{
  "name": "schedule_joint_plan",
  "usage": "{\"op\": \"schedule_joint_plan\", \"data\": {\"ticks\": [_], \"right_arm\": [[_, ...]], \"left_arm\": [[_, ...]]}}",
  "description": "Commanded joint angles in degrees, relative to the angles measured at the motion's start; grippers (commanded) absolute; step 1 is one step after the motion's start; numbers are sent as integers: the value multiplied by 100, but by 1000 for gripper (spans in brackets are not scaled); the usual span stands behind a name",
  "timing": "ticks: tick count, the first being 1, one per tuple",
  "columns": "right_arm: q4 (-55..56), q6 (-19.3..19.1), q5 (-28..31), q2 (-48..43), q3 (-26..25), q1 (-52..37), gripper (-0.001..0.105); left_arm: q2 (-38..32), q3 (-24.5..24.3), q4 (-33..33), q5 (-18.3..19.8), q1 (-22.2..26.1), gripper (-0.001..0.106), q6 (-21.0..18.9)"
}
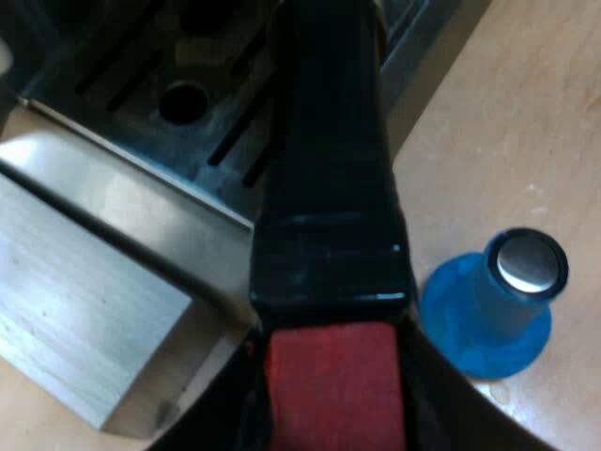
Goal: Put the handle in the coffee machine
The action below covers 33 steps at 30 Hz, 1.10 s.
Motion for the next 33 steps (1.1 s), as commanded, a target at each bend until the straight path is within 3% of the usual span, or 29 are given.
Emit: {"op": "schedule_joint_plan", "data": {"ticks": [1,9,14,33], "right_arm": [[-440,-139,269,121,-11,-38,90],[-935,-139,303,441,-11,-38,90],[-935,-139,303,441,-11,-38,90],[-935,-139,303,441,-11,-38,90]], "left_arm": [[86,-98,-357,369,-15,0,-5],[496,-187,-705,412,-15,0,-5],[668,-408,-865,743,-15,0,-5],[776,-490,-1341,815,-15,0,28]]}}
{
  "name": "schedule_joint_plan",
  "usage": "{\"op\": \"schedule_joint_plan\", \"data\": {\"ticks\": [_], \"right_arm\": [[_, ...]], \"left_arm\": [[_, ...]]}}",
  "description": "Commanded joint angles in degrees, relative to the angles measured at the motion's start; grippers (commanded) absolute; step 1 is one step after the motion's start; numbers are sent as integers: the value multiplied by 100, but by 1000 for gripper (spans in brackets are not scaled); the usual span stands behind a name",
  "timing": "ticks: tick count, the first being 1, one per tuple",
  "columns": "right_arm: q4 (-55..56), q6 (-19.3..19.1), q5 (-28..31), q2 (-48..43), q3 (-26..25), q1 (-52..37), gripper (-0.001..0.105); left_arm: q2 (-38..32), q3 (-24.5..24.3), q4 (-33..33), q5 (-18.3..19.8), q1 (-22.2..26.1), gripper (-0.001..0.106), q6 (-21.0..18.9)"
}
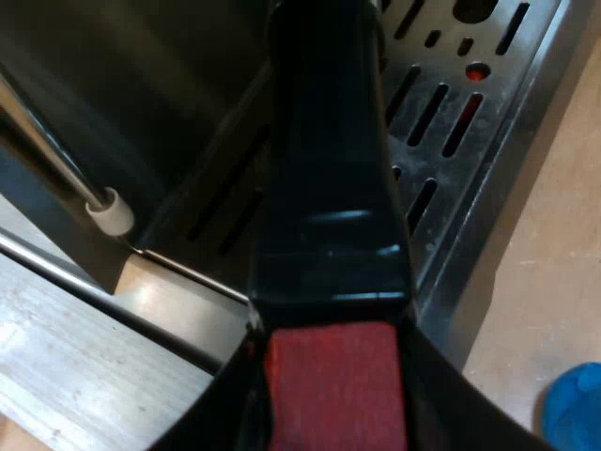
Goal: Put the handle in the coffee machine
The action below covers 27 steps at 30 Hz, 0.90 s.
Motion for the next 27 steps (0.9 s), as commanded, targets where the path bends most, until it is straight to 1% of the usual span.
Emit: {"op": "schedule_joint_plan", "data": {"ticks": [1,4,12,17,27], "right_arm": [[-44,-67,45,-30,-11,-38,90],[-44,-67,45,-30,-11,-38,90],[-44,-67,45,-30,-11,-38,90],[-44,-67,45,-30,-11,-38,90],[-44,-67,45,-30,-11,-38,90]], "left_arm": [[-54,-85,-302,291,-15,0,-4],[-54,-85,-428,291,9,0,-4],[-39,-85,-450,334,51,0,41],[-39,-85,-640,334,51,0,60],[-39,-85,-802,334,51,0,60]]}}
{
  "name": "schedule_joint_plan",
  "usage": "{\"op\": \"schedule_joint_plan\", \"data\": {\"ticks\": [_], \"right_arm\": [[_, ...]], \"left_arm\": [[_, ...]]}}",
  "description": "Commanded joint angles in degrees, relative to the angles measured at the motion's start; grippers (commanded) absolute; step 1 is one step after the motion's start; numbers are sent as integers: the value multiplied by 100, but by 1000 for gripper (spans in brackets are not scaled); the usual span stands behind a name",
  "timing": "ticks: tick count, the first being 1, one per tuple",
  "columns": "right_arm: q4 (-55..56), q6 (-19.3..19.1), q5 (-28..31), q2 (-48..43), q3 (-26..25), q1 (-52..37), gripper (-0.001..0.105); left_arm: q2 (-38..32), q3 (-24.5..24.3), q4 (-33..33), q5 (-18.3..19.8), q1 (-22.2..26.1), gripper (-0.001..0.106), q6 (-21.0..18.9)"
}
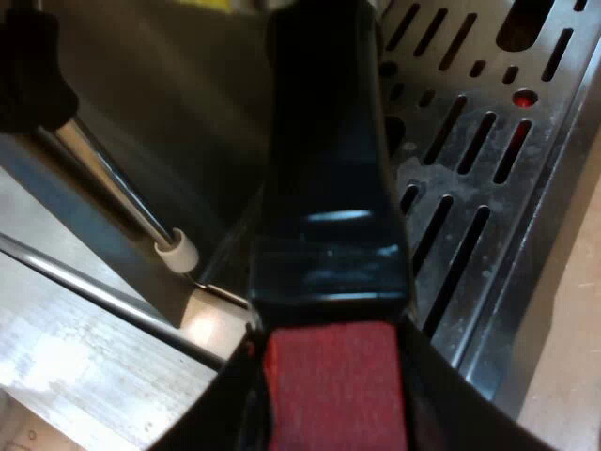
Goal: Put the handle in the coffee machine
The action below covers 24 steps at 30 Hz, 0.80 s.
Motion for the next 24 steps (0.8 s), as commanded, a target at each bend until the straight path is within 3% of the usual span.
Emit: {"op": "schedule_joint_plan", "data": {"ticks": [1,13,18,24], "right_arm": [[-44,-67,45,-30,-11,-38,90],[-44,-67,45,-30,-11,-38,90],[-44,-67,45,-30,-11,-38,90],[-34,-67,45,-30,-11,-38,90]], "left_arm": [[-39,-85,-336,294,6,0,20],[-39,-85,-370,294,5,0,-268],[-39,-399,99,346,5,0,-413],[-39,-752,724,722,5,0,-413]]}}
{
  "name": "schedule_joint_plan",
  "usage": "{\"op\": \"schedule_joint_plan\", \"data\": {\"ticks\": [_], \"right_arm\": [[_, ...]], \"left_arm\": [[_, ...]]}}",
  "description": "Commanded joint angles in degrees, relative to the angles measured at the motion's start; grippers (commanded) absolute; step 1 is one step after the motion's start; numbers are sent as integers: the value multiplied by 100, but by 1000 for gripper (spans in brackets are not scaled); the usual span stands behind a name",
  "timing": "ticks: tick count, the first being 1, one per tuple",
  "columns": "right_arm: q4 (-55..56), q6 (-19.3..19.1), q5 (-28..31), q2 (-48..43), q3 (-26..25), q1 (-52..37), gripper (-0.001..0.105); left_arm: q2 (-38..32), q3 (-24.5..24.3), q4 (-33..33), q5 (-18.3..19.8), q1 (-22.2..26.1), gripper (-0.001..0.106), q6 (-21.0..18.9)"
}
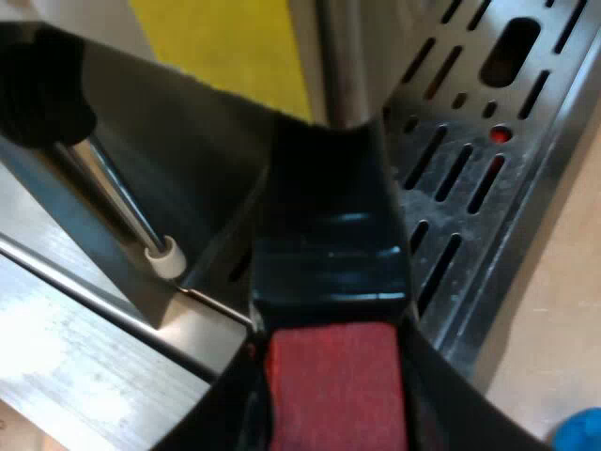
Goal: Put the handle in the coffee machine
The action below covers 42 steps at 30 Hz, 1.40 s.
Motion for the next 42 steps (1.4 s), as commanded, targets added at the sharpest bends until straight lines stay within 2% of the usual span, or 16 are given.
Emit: {"op": "schedule_joint_plan", "data": {"ticks": [1,5,10,12,14,15,17,20,24,26,29,32,42], "right_arm": [[-34,-49,33,-30,-11,-38,90],[-34,-36,9,-30,-11,-38,90],[-23,-36,-4,-30,-11,-101,89],[-22,-54,-13,-30,-11,-181,81],[-22,-54,-130,-30,-11,-367,64],[-22,-54,-252,-30,-11,-455,59],[-37,-54,-716,-30,-11,-731,42],[-37,-79,-1240,-30,-11,-1009,36],[-37,-122,-1420,-30,-11,-1301,36],[-184,-486,-1408,81,-11,-1443,36],[-576,-810,-1419,292,-11,-1470,36],[-1561,-1247,-1353,699,-11,-1528,36],[-3316,-1367,-1317,1716,-11,-1885,36]], "left_arm": [[-93,-251,26,631,5,0,-81],[-93,-348,481,894,5,0,-71],[-93,-348,486,930,5,0,-59],[-93,-348,485,930,5,0,-59],[-93,-348,485,930,5,0,-59],[-93,-348,485,930,5,0,-59],[-93,-348,475,930,5,0,-59],[-93,-348,475,930,5,0,-59],[-93,-348,455,930,5,0,-59],[-93,-348,459,930,5,0,-59],[-93,-348,459,930,5,0,-59],[-93,-348,459,930,5,0,-59],[-93,-348,459,930,5,0,-59]]}}
